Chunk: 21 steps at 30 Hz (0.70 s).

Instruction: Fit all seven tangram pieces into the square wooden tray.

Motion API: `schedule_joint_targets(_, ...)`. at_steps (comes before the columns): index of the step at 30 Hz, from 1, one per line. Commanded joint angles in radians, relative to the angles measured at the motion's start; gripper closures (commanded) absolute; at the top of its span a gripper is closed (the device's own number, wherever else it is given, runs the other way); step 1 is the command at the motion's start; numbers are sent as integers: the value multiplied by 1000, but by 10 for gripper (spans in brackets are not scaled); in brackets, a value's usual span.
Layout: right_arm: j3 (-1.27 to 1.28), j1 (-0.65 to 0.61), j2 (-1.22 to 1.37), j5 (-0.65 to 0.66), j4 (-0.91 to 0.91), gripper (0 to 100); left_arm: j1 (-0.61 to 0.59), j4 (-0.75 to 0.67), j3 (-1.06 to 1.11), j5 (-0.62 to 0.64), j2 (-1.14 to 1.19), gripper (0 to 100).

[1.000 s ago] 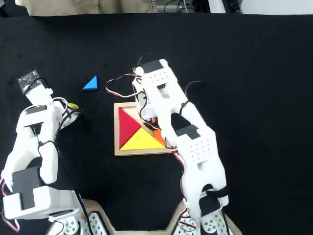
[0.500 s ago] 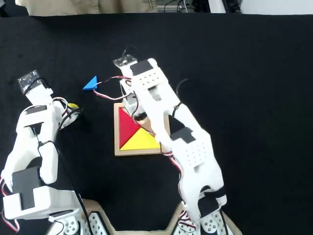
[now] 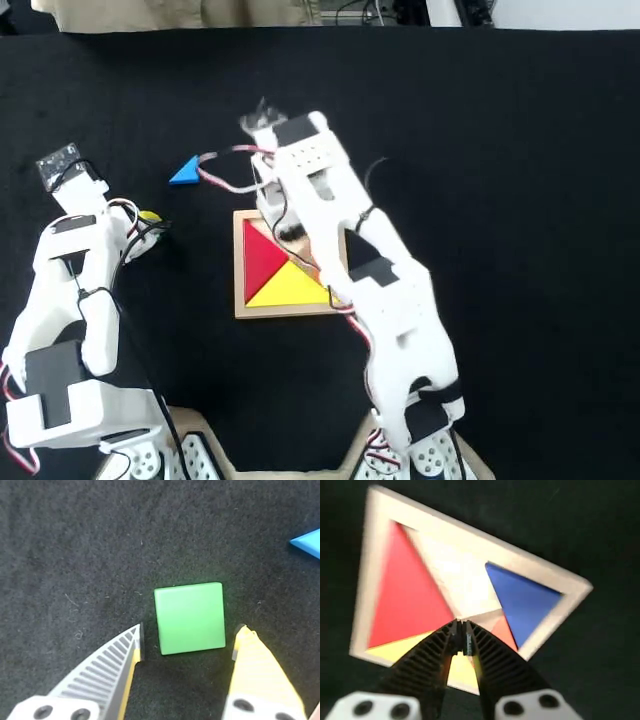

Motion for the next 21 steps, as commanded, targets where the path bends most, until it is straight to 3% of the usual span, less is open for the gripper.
schedule_joint_targets(1, -131, 35, -199, 9, 55, 988, 5, -14, -16, -2, -37, 701)
schedule_joint_targets(5, -87, 109, -346, 6, 54, 988, 39, 37, -31, -104, -63, 700)
schedule_joint_targets(16, 354, 278, -816, 14, -41, 988, 64, 520, -361, -559, -333, 704)
schedule_joint_targets(19, 605, 308, -946, 14, -180, 988, 42, 632, -435, -537, -353, 704)
schedule_joint_targets(21, 806, 310, -1006, 14, -299, 987, 24, 715, -460, -454, -350, 704)
